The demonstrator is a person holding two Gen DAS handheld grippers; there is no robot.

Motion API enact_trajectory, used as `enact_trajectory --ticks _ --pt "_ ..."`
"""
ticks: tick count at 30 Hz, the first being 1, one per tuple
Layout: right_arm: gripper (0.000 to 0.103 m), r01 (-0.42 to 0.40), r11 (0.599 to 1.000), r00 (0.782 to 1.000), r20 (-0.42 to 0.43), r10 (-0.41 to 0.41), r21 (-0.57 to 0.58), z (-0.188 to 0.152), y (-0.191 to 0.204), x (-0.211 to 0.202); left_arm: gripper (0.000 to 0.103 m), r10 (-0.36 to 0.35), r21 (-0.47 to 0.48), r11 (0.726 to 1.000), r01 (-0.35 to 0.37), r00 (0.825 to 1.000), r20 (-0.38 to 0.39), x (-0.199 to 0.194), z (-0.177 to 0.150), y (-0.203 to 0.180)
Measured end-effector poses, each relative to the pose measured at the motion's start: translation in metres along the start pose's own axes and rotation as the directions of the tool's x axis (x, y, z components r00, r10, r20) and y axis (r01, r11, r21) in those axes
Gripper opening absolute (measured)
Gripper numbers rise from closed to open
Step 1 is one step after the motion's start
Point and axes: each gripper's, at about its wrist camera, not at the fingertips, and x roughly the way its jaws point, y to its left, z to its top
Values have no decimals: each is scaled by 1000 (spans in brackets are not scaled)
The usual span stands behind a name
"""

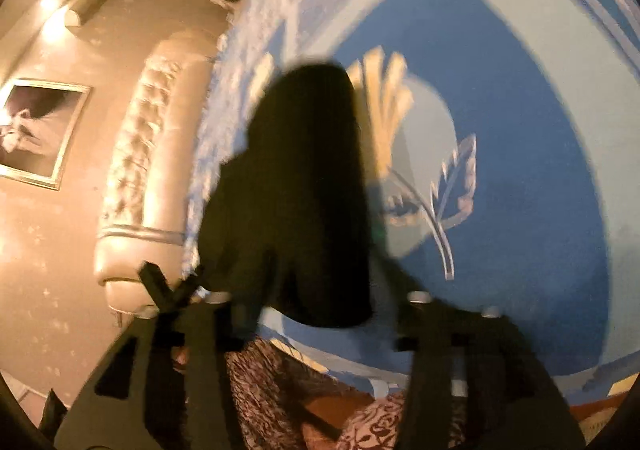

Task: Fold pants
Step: 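Grasp and lift a pants edge with the right tool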

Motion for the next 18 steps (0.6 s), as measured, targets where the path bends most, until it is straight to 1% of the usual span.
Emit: enact_trajectory --ticks 1,3,5,8,11,12,13,14,16,18 --pt "69 -15 1000 1000 20 15 -10 7 2 -6 98 0 0 1000 0 1000 0 0 0 0" --pt "70 -35 999 999 31 35 -11 19 3 -9 98 3 1 1000 -3 1000 0 0 -1 0" --pt "70 -58 998 997 49 58 3 37 2 -3 98 5 2 1000 -5 1000 0 0 -1 0" --pt "70 -83 995 995 56 80 51 58 -5 18 98 -1 -3 1000 1 1000 3 0 -1 0" --pt "69 -101 991 994 54 96 91 72 -11 40 98 -12 -10 1000 12 1000 7 0 -1 1" --pt "60 -106 990 994 51 102 92 75 -11 45 98 -13 -12 1000 13 1000 8 0 -1 1" --pt "38 -82 993 996 44 79 89 77 -13 47 98 -13 -12 1000 13 1000 8 0 -1 1" --pt "23 -51 994 998 28 48 95 78 -15 51 98 -13 -11 1000 13 1000 8 0 -1 1" --pt "20 -34 993 999 22 31 114 81 -22 55 98 -11 -10 1000 11 1000 7 0 -1 1" --pt "21 -17 995 1000 24 15 94 81 -20 55 98 -11 -11 1000 11 1000 8 0 -1 0"
